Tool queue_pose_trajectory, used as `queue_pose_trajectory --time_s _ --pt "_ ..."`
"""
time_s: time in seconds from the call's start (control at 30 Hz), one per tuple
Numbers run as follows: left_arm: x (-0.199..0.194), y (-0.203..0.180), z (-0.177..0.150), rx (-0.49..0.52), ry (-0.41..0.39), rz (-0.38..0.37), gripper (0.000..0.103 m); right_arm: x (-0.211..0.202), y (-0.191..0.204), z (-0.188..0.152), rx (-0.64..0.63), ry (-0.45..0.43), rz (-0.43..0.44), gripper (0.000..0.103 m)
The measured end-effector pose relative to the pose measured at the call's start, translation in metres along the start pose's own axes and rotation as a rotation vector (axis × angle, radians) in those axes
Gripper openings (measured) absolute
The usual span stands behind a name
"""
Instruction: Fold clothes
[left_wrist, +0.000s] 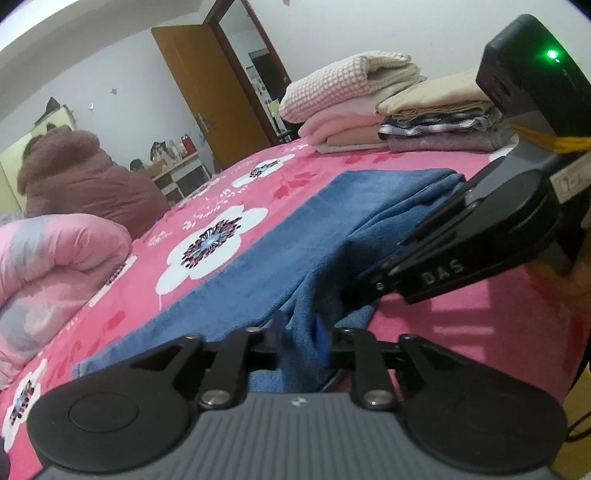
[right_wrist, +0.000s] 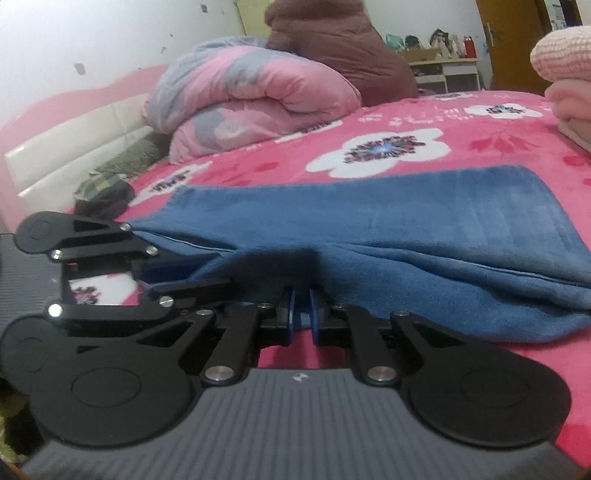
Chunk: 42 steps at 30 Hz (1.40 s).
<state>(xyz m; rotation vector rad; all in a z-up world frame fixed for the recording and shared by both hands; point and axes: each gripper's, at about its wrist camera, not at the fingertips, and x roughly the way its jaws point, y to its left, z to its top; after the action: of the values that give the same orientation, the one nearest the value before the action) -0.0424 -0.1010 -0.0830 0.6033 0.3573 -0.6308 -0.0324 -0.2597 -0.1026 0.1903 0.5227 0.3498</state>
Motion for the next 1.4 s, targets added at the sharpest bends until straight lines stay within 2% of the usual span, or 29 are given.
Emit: queue_pose_trajectory --time_s 0.17,0.27,0.33,0.37,0.47,0.57,0.7,0.9,1.03,1.17,1.33,1.4 --pt "0.01 0.011 -0.003 -0.115 0.038 -0.038 0.037 0.011 0.012 -0.003 -0.057 -0.043 -0.069 0.007" --pt "0.012 0.009 -0.004 -0.1 0.041 -0.032 0.039 0.009 0.016 -0.007 -0.074 -0.016 -0.073 0.007" --pt "0.015 0.005 -0.003 -0.073 0.039 -0.019 0.038 0.004 0.008 -0.006 -0.014 -0.002 -0.042 0.007" --pt "0.017 0.003 -0.002 -0.066 0.034 -0.01 0.033 0.003 0.004 -0.006 0.015 -0.001 -0.032 0.007" --pt "0.014 0.002 0.0 -0.083 0.001 0.032 0.01 0.009 -0.006 -0.003 0.096 -0.019 -0.036 0.005" --pt "0.007 0.0 -0.001 -0.075 -0.032 0.053 0.009 0.011 -0.011 -0.004 0.195 -0.043 -0.021 0.006" --pt "-0.001 -0.018 -0.011 0.04 -0.063 0.07 0.006 0.012 -0.035 -0.011 0.415 -0.056 0.058 0.005" --pt "-0.001 -0.018 -0.014 0.04 -0.074 0.06 0.005 0.03 -0.053 -0.013 0.631 -0.061 0.154 0.005" --pt "-0.003 -0.02 -0.02 0.058 -0.077 0.06 0.005 0.016 -0.052 -0.011 0.586 -0.003 0.134 0.005" --pt "-0.002 -0.02 -0.019 0.048 -0.075 0.062 0.006 0.017 -0.048 -0.007 0.539 -0.065 0.045 0.006" --pt "-0.004 -0.018 -0.023 0.056 -0.076 0.056 0.006 0.011 -0.026 -0.009 0.3 -0.096 -0.092 0.005" --pt "-0.004 -0.018 -0.026 0.056 -0.078 0.053 0.006 -0.002 -0.044 -0.013 0.371 -0.103 -0.094 0.005"
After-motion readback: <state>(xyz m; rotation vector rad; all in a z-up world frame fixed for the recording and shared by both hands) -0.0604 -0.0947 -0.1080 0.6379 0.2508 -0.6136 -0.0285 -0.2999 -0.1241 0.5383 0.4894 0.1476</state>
